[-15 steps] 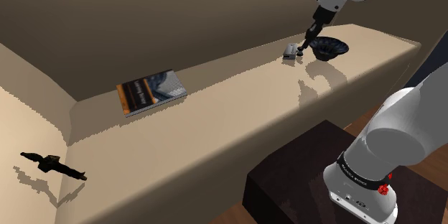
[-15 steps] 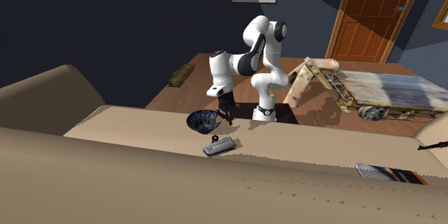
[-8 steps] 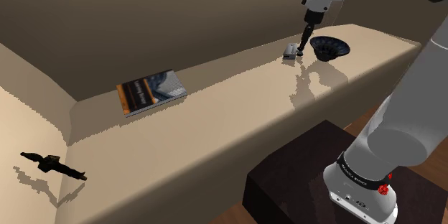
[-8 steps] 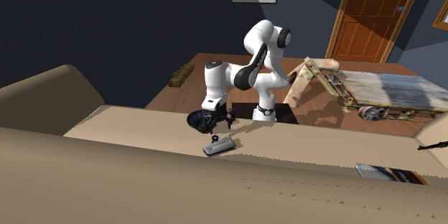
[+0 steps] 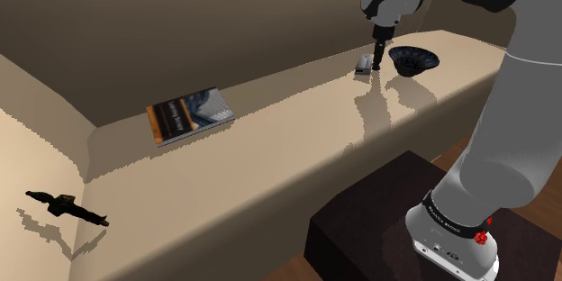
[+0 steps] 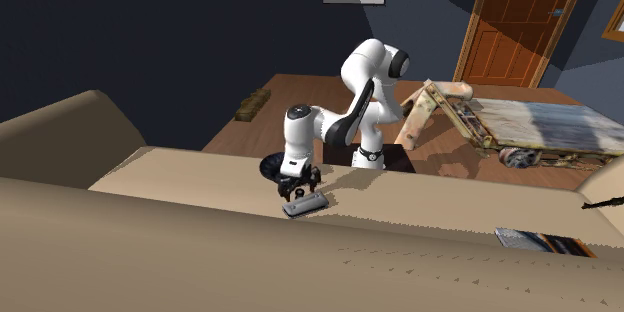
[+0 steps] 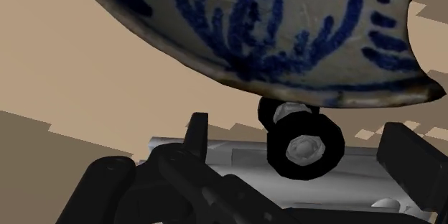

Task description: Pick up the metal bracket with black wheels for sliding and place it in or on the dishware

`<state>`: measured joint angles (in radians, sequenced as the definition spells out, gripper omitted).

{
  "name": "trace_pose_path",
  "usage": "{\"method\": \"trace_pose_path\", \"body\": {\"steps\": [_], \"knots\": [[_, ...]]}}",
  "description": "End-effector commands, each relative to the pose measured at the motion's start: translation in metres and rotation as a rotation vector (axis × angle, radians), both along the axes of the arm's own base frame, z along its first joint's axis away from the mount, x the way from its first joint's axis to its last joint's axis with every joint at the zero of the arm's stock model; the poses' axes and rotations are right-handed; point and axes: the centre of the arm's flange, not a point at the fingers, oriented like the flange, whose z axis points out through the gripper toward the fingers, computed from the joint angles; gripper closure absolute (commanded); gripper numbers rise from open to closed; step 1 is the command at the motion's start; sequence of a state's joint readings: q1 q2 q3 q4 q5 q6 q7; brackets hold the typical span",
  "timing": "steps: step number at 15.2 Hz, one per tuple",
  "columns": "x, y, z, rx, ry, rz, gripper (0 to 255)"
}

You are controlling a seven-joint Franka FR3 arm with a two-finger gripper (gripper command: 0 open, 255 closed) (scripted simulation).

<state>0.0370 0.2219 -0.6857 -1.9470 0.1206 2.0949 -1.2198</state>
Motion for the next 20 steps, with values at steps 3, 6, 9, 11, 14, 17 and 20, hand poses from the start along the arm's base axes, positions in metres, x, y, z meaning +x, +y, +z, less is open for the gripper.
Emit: {"method": "trace_pose_path", "body": {"steps": [3,6,9,11,14,17,20], "knots": [[-0.0003,0.0001,-0.0133,-0.001,0.000,0.001,0],[-0.0003,0.0001,-0.0133,-0.001,0.000,0.001,0],[-0.0003,0.0001,-0.0133,-0.001,0.000,0.001,0],[-0.0003,0.0001,-0.0133,-0.001,0.000,0.001,255],[-0.0007,0.0006,-0.0134,-0.001,0.000,0.001,255],[-0.0005,0.0016,-0.0141,-0.001,0.000,0.001,255],[-0.0003,0.0001,-0.0133,-0.001,0.000,0.001,255]]}}
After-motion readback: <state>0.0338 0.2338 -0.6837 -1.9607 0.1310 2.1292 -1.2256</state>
